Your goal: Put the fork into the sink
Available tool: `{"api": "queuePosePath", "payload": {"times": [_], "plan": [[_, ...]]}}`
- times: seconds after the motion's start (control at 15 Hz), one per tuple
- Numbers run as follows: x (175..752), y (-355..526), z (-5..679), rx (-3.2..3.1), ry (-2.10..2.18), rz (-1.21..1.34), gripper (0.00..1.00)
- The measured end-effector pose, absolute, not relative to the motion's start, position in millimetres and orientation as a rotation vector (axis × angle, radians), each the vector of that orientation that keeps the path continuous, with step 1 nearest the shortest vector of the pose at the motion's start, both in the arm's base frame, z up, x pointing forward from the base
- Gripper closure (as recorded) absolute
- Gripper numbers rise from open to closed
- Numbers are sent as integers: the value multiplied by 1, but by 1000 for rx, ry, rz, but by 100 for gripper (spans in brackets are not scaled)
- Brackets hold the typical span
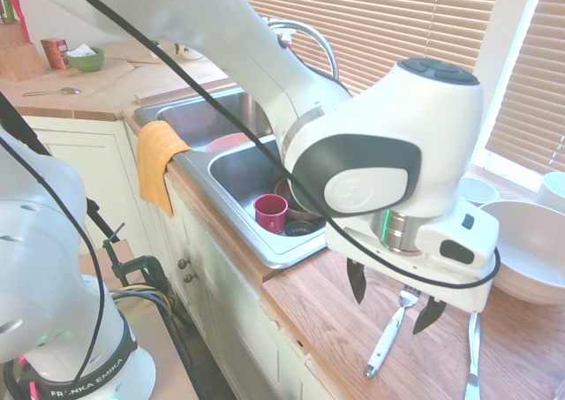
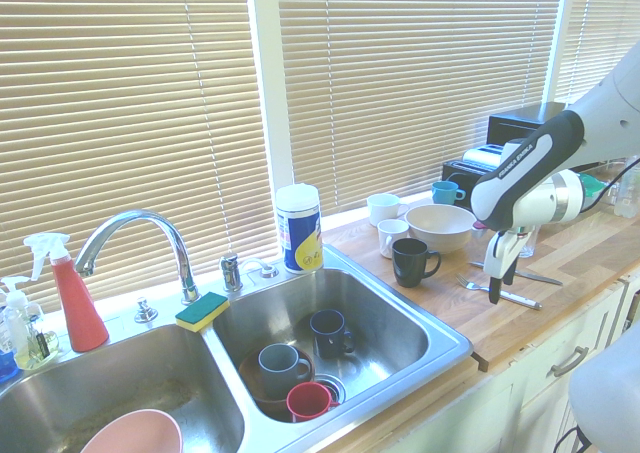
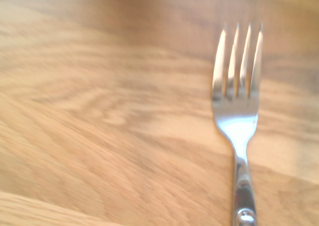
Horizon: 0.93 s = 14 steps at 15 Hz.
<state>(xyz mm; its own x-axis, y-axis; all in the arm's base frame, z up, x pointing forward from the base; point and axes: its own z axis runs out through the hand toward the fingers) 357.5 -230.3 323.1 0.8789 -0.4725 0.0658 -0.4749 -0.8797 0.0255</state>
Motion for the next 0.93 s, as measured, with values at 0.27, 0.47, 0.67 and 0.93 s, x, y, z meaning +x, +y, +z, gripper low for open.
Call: {"api": "queuePosePath", "payload": {"times": [0.27,0.47,0.67,0.93], "plan": [[358,-230,317,3006,-755,73,100],[360,-230,315,3005,-752,71,100],[361,-231,314,3003,-758,69,100],[360,-232,313,3006,-780,64,100]]}}
